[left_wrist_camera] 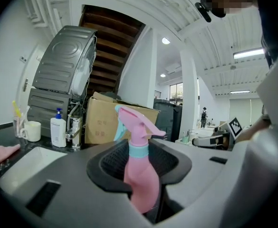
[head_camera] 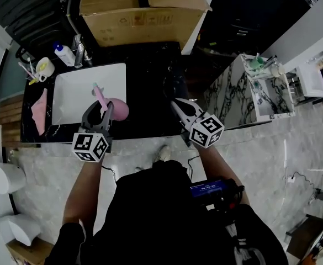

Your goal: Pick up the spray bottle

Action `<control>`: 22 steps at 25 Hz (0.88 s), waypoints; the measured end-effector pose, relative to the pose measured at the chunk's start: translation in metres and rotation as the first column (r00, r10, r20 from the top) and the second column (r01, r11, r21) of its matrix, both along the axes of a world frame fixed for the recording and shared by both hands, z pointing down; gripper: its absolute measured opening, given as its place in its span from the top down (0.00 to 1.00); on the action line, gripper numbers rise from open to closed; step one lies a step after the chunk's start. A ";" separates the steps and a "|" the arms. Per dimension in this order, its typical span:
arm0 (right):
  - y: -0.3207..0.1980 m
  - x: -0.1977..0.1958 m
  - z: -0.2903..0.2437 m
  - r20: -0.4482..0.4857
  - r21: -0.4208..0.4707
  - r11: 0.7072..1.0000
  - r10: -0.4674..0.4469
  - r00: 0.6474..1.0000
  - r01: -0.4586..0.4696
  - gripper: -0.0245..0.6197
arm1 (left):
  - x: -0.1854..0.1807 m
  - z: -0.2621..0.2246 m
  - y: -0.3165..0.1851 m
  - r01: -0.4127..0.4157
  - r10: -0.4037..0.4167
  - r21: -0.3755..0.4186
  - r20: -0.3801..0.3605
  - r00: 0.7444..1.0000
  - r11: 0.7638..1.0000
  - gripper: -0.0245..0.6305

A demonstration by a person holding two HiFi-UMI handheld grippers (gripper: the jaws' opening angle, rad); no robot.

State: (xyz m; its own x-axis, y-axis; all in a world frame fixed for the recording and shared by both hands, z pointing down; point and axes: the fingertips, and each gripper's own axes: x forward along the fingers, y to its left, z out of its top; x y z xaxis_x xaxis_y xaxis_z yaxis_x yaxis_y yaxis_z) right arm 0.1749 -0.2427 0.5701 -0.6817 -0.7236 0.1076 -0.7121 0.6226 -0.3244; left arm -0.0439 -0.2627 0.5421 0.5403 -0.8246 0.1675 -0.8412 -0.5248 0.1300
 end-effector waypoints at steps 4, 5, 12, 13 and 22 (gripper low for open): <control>0.016 -0.023 -0.001 -0.008 -0.001 1.000 -0.023 1.000 0.023 0.92 | -0.023 -0.001 0.024 0.020 -0.020 0.002 -0.001 1.000 1.000 0.76; 0.020 -0.028 -0.001 -0.010 -0.001 1.000 -0.029 1.000 0.029 0.92 | -0.029 -0.001 0.030 0.027 -0.027 0.002 -0.002 1.000 1.000 0.76; 0.042 -0.068 -0.007 -0.018 0.006 0.996 -0.085 0.996 0.085 0.92 | -0.071 -0.001 0.069 0.086 -0.086 -0.003 -0.007 0.996 0.996 0.76; 0.044 -0.073 -0.007 -0.020 0.008 0.996 -0.093 0.995 0.093 0.92 | -0.077 -0.001 0.074 0.096 -0.096 -0.004 -0.008 0.995 0.995 0.76; 0.068 -0.132 -0.012 -0.028 0.034 0.976 -0.213 0.977 0.214 0.92 | -0.131 0.001 0.129 0.190 -0.190 0.005 -0.002 0.982 0.982 0.76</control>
State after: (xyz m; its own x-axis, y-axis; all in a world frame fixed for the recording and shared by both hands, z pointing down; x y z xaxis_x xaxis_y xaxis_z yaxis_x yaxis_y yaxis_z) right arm 0.0432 -0.1749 0.5583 -0.8185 -0.5654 0.1018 -0.5688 0.7724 -0.2827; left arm -0.1746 -0.1339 0.5429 0.3737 -0.9132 0.1625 -0.9256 -0.3559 0.1289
